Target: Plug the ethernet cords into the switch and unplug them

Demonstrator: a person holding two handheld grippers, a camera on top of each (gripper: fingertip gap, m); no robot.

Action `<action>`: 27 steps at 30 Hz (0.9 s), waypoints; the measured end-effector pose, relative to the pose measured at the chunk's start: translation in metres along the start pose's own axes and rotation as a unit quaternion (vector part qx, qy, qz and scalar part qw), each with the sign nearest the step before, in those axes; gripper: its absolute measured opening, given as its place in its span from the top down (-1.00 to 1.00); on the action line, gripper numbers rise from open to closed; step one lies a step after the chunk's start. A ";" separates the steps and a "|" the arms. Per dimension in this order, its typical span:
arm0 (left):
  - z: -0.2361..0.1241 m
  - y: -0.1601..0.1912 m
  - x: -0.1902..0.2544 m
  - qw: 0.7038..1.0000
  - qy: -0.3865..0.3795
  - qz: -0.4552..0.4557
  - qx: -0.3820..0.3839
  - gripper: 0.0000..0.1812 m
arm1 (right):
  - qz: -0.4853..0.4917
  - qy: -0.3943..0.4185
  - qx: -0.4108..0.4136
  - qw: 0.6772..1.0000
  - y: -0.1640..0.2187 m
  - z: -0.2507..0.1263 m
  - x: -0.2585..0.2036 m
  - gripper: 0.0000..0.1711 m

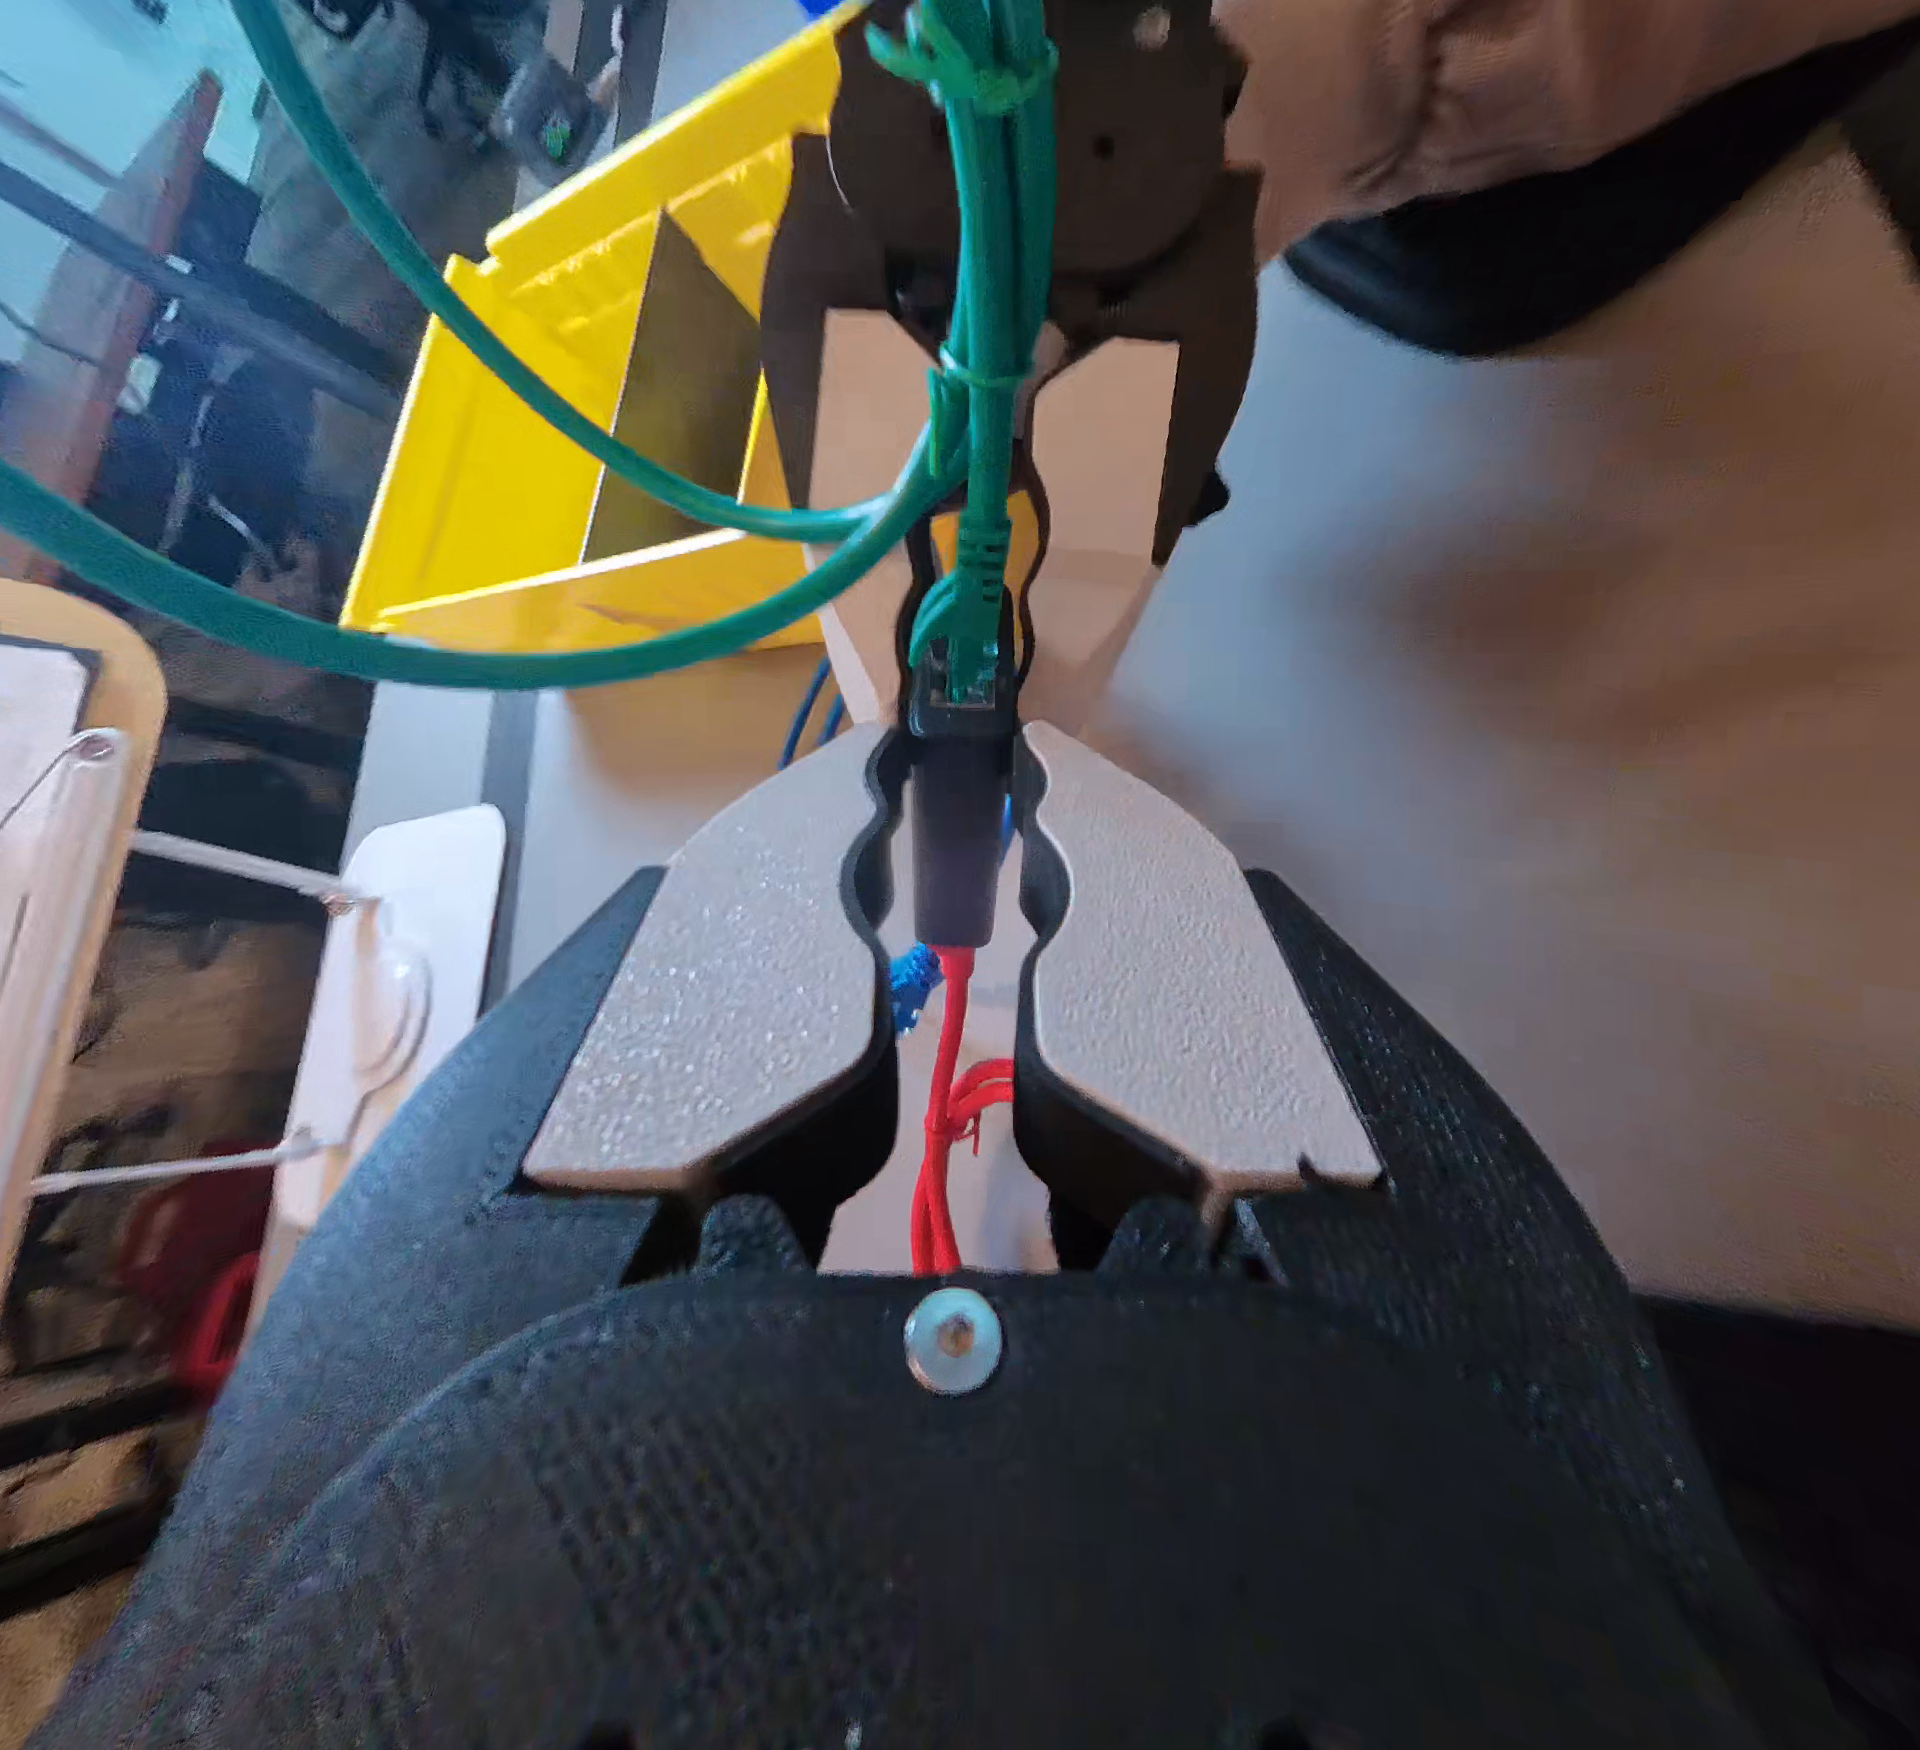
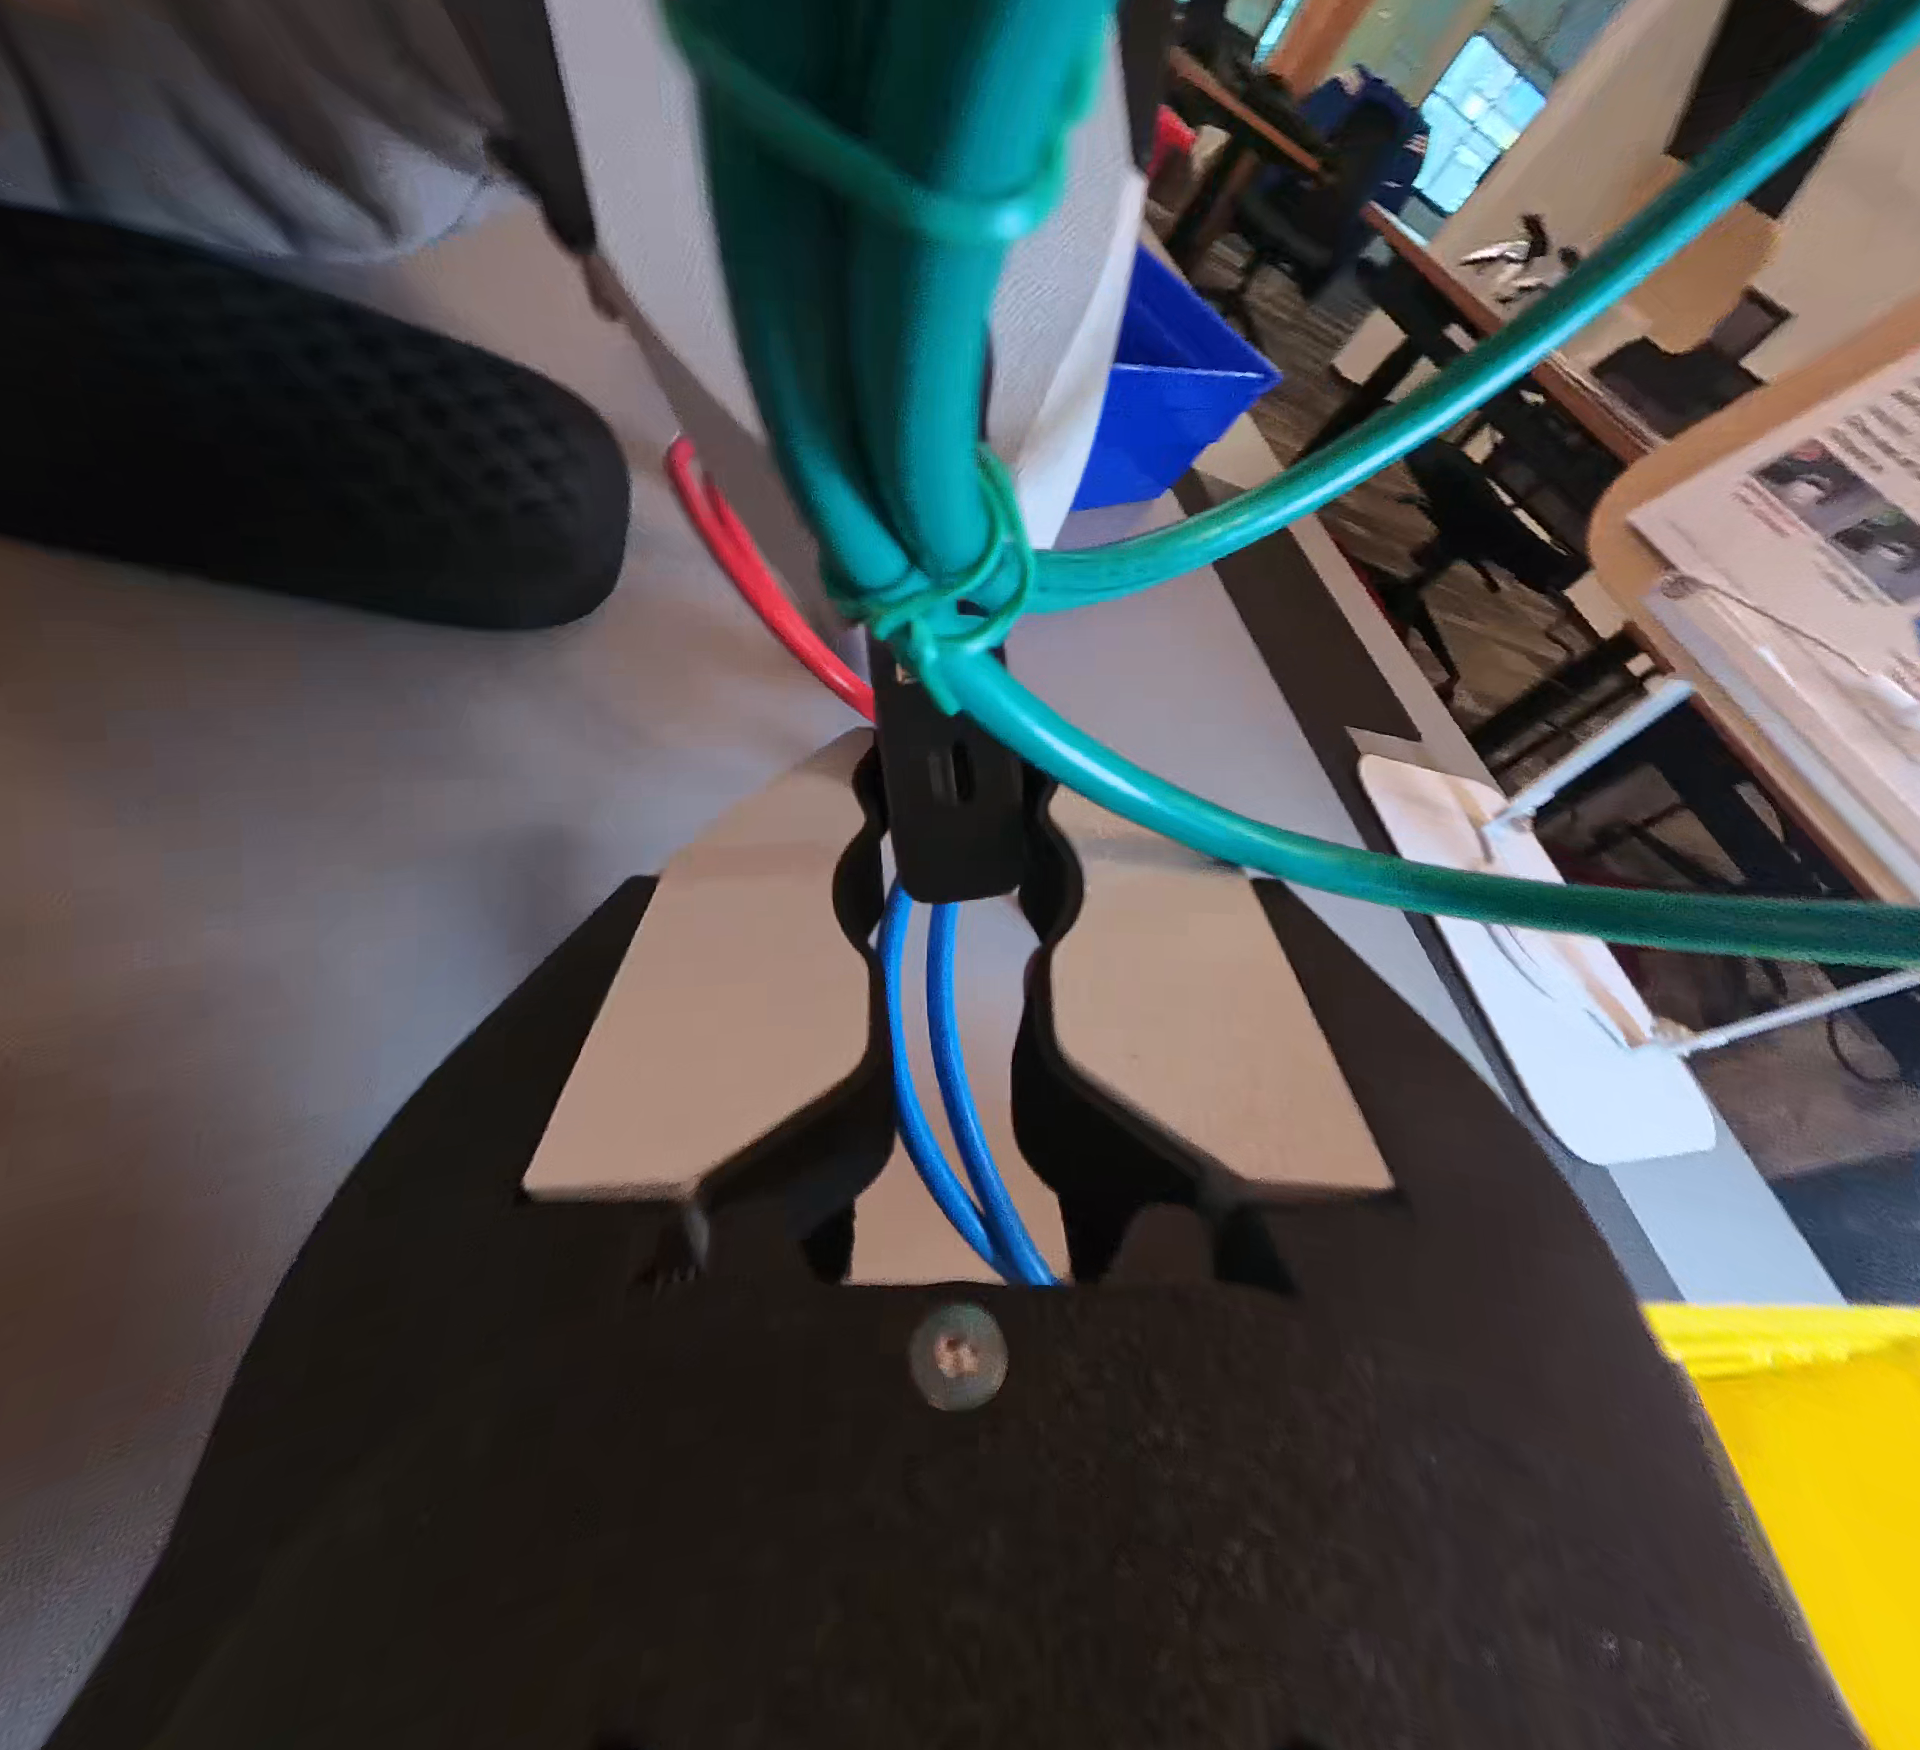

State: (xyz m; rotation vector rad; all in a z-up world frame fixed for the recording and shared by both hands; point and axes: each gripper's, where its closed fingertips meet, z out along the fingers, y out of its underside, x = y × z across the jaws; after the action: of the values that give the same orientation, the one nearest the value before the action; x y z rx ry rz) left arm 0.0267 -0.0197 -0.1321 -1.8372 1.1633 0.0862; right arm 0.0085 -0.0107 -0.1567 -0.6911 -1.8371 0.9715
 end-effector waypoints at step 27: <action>0.023 0.057 0.024 0.944 0.190 -0.269 0.027 0.31 | -0.009 -0.017 -0.073 0.997 0.033 -0.021 -0.009 0.70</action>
State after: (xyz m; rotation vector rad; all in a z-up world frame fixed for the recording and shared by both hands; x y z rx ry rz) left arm 0.0064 -0.0259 -0.1951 -2.1144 0.8558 -0.6319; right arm 0.0326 0.0067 -0.1829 -0.7495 -1.9552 0.8492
